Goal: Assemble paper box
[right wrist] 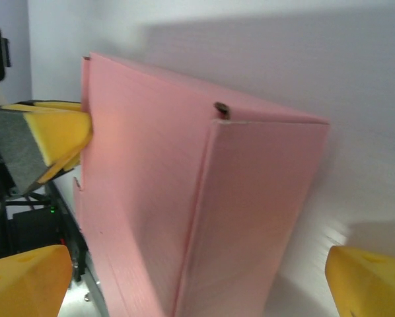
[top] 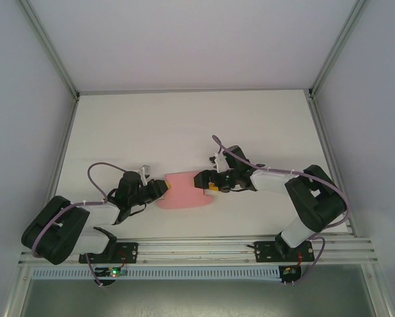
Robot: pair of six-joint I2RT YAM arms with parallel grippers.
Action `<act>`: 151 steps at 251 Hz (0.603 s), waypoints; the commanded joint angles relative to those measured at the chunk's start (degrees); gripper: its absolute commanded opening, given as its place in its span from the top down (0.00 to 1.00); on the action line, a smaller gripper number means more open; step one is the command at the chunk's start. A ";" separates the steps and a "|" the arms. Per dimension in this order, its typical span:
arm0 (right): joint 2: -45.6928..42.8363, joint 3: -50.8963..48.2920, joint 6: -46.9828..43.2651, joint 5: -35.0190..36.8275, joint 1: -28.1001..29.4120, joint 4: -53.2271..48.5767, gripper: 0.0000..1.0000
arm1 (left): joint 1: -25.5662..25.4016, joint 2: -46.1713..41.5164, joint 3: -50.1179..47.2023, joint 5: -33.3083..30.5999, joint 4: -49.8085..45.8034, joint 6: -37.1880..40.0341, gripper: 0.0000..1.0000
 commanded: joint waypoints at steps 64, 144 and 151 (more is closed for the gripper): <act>3.90 0.74 8.89 -9.39 0.69 17.34 0.11 | 0.83 0.35 -1.93 0.09 -1.21 -1.64 0.95; 0.90 -0.57 11.87 -11.93 0.12 23.32 0.58 | 0.96 -8.06 1.06 0.25 -6.64 0.89 0.92; 0.79 -0.49 11.74 -11.93 0.12 23.12 0.60 | 0.96 -9.20 1.68 0.14 -7.79 1.47 0.90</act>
